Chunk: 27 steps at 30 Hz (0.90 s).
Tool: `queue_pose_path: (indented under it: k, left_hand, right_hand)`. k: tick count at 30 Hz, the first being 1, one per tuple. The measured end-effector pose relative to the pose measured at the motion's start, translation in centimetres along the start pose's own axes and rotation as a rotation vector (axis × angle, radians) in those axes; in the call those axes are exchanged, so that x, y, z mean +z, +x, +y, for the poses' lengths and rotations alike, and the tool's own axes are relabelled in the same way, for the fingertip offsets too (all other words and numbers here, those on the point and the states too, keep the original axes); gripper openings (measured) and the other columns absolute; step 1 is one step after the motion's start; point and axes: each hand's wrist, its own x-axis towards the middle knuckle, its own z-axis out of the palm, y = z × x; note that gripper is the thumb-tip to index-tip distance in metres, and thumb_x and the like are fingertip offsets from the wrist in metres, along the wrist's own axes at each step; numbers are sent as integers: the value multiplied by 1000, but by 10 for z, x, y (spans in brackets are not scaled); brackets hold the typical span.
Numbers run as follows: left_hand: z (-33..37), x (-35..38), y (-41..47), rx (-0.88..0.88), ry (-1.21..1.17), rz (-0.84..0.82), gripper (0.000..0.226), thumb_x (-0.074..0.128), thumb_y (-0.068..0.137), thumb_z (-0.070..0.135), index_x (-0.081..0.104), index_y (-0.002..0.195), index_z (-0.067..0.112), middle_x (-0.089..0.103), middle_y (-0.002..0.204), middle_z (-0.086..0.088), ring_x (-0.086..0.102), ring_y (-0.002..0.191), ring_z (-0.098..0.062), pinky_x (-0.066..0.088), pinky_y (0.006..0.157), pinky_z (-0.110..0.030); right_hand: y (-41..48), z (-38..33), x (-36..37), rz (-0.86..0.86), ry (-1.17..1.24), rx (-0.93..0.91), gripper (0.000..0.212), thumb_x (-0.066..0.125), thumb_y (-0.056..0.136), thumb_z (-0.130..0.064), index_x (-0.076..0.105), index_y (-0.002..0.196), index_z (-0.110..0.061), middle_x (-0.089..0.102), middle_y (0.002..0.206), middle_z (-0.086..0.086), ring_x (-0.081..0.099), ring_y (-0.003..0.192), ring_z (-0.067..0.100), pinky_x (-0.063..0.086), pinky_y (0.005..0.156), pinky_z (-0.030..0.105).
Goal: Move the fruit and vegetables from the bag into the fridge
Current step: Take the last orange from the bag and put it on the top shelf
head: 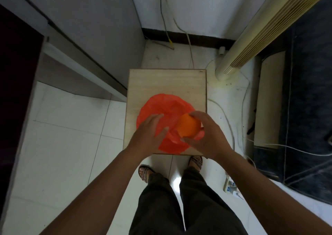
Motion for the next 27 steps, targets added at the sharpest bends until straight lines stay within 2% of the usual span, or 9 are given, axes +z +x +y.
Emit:
queue_pose_path:
  k: [3,7,11,14,16,18,21,24,27]
  left_hand:
    - [44,-19,-28,-60,-144,-9,49,42,93,49,38,138,29,40,143,4,41,127,-13,38,99,-31]
    - [93,-25,-65,-129,-409,-40,45,44,91,48,41,134,34,46,128,11,44,115,-8,39,91,-26]
    - [110,-29,-101,-177,-613,30,33,42,93,44,51,122,33,54,113,16,54,106,-7,47,95,-36]
    - [111,-31,-126,-186,-626,135,14,43,95,40,53,104,42,55,105,20,54,100,0,48,92,-33]
    - [110,-33,-141,-194,-592,191,11,43,95,39,51,99,46,52,101,24,51,97,2,48,91,-33]
    - [107,-35,-156,-214,-620,218,11,43,95,39,49,100,47,51,102,23,52,96,-2,49,91,-36]
    - [100,-38,-185,-238,-683,247,16,43,94,40,49,110,41,52,116,9,53,107,-13,52,88,-37]
    - [88,-38,-223,-239,-719,337,26,47,94,37,49,120,34,50,118,8,52,104,-9,52,81,-29]
    - [71,-36,-271,-210,-753,427,23,49,94,32,50,117,33,51,111,13,52,96,-1,50,75,-23]
  right_hand:
    - [-33,-30,-27,17,61,-37,73,82,65,-33,36,122,-39,40,123,-16,49,110,12,52,81,28]
    - [-59,-63,-53,24,92,-128,76,82,66,-33,38,128,-31,43,128,-14,47,111,4,53,84,30]
    - [-74,-83,-68,-14,71,-254,79,74,66,-48,36,132,-28,41,133,-13,43,115,-5,50,85,23]
    - [-83,-93,-67,-69,35,-315,79,69,65,-54,38,133,-28,40,135,-13,43,118,1,52,89,32]
    - [-89,-101,-60,-73,22,-354,78,70,65,-54,37,132,-31,40,136,-14,44,121,6,52,89,38]
    - [-96,-110,-51,-75,16,-399,76,70,66,-55,36,130,-34,40,137,-11,44,122,10,53,89,40]
    - [-109,-128,-38,-106,7,-458,73,69,66,-54,35,128,-35,41,135,-11,45,121,10,53,89,38]
    - [-127,-143,-23,-132,-2,-551,72,71,68,-51,36,128,-32,42,134,-11,46,120,8,52,88,30]
    - [-155,-162,0,-178,-35,-596,72,69,68,-54,34,129,-35,38,129,-22,43,117,-4,47,88,16]
